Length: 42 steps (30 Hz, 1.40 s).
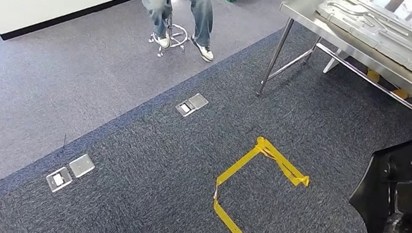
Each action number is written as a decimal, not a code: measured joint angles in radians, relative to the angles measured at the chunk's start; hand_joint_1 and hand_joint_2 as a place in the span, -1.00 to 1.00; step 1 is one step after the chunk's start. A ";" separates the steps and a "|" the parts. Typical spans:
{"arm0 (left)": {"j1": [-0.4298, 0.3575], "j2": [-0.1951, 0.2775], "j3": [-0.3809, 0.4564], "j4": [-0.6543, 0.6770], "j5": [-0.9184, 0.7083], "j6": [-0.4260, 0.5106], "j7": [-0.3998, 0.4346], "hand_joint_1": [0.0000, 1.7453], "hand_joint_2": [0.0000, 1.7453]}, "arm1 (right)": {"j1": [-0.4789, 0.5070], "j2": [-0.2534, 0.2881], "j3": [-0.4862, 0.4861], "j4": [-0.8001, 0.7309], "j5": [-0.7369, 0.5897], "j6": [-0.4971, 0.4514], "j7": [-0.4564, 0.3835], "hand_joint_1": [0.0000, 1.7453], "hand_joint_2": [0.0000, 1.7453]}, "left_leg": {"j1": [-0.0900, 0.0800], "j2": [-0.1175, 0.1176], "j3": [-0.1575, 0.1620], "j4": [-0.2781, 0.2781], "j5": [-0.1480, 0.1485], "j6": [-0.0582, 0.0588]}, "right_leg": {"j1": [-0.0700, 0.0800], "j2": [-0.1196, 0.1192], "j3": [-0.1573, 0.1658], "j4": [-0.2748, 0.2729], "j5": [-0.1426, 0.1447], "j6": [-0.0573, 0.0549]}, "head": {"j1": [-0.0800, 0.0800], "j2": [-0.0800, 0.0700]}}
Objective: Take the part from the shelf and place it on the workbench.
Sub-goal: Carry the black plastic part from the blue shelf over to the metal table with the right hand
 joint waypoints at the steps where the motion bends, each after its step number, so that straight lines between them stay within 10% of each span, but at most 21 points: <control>1: -0.001 -0.004 0.000 0.000 0.000 0.000 0.000 -1.00 -1.00 | 0.000 0.000 0.000 0.000 0.000 0.000 0.000 1.00 1.00 | -0.001 -0.002 0.004 -0.001 -0.003 0.004 | -0.001 0.003 -0.043 0.071 -0.026 0.003 | 0.002 0.000; 3: -0.001 -0.012 0.000 0.000 0.000 0.001 0.001 -1.00 -1.00 | 0.003 0.000 -0.001 0.000 -0.001 0.000 0.000 1.00 1.00 | -0.002 -0.008 0.011 -0.002 -0.012 0.007 | -0.002 0.005 -0.135 0.205 -0.063 0.006 | 0.002 0.000; 5: 0.000 -0.016 0.001 0.000 0.000 0.001 0.001 -1.00 -1.00 | 0.006 0.000 -0.002 0.000 -0.003 0.000 0.001 1.00 1.00 | -0.006 -0.014 0.028 -0.002 -0.025 0.008 | -0.002 0.006 -0.172 0.211 -0.027 0.001 | 0.002 0.000; 8: 0.002 -0.018 0.000 0.000 0.000 0.001 0.002 -1.00 -1.00 | 0.006 0.000 -0.005 0.000 -0.005 0.002 0.002 1.00 1.00 | -0.011 -0.022 0.061 -0.003 -0.048 0.004 | 0.004 0.009 -0.121 0.018 0.108 -0.023 | 0.002 0.000; 15: -0.002 -0.018 0.000 0.000 0.000 0.001 0.003 -1.00 -1.00 | 0.008 -0.001 -0.011 -0.004 -0.006 0.013 0.005 1.00 1.00 | -0.009 -0.013 0.054 0.073 -0.081 -0.033 | 0.006 0.013 -0.028 -0.105 0.115 -0.053 | 0.004 0.000; 18: -0.004 -0.009 0.000 0.000 0.000 0.000 0.005 -1.00 -1.00 | 0.008 0.000 -0.013 -0.004 -0.006 0.014 0.006 1.00 1.00 | -0.006 -0.006 -0.076 0.263 -0.148 -0.042 | 0.005 0.010 -0.005 -0.110 0.098 -0.058 | 0.003 0.000; 20: 0.001 -0.003 0.000 0.000 0.000 0.000 0.004 -1.00 -1.00 | 0.009 0.000 -0.014 -0.004 -0.006 0.015 0.007 1.00 1.00 | -0.005 -0.005 -0.127 0.292 -0.158 -0.046 | 0.004 0.012 0.015 -0.110 0.082 -0.057 | 0.002 0.000; 25: 0.006 -0.001 -0.001 0.000 0.000 0.001 0.005 -1.00 -1.00 | 0.008 0.000 -0.017 -0.003 -0.006 0.019 0.009 1.00 1.00 | -0.004 0.002 -0.091 0.049 0.027 -0.037 | 0.007 0.015 0.058 -0.097 0.028 -0.035 | 0.002 0.000; 30: 0.005 -0.004 -0.002 0.000 0.000 0.000 0.004 -1.00 -1.00 | 0.007 0.000 -0.020 -0.003 -0.002 0.024 0.011 1.00 1.00 | 0.000 0.000 -0.056 0.033 0.035 0.005 | 0.008 0.016 0.052 -0.014 -0.012 -0.006 | 0.005 0.000; 34: 0.000 -0.017 -0.002 0.000 0.000 -0.001 0.004 -1.00 -1.00 | 0.007 0.000 -0.022 -0.003 -0.021 0.031 0.010 1.00 1.00 | -0.005 0.002 -0.046 0.033 0.017 0.013 | 0.005 0.015 -0.096 0.201 -0.104 0.004 | 0.009 0.000; 39: 0.004 -0.021 -0.004 0.001 0.000 -0.001 0.003 -1.00 -1.00 | 0.007 -0.001 -0.024 -0.002 -0.040 0.031 0.001 1.00 1.00 | -0.019 0.027 -0.003 0.030 -0.016 0.013 | 0.024 -0.024 -0.071 -0.008 0.061 -0.042 | 0.009 0.000; 42: 0.004 -0.024 -0.006 0.001 0.000 -0.001 0.005 -1.00 -1.00 | 0.006 -0.001 -0.024 -0.004 -0.042 0.032 -0.002 1.00 1.00 | -0.022 0.050 0.009 0.033 -0.023 -0.002 | 0.033 -0.035 -0.055 -0.062 0.073 -0.058 | 0.010 0.000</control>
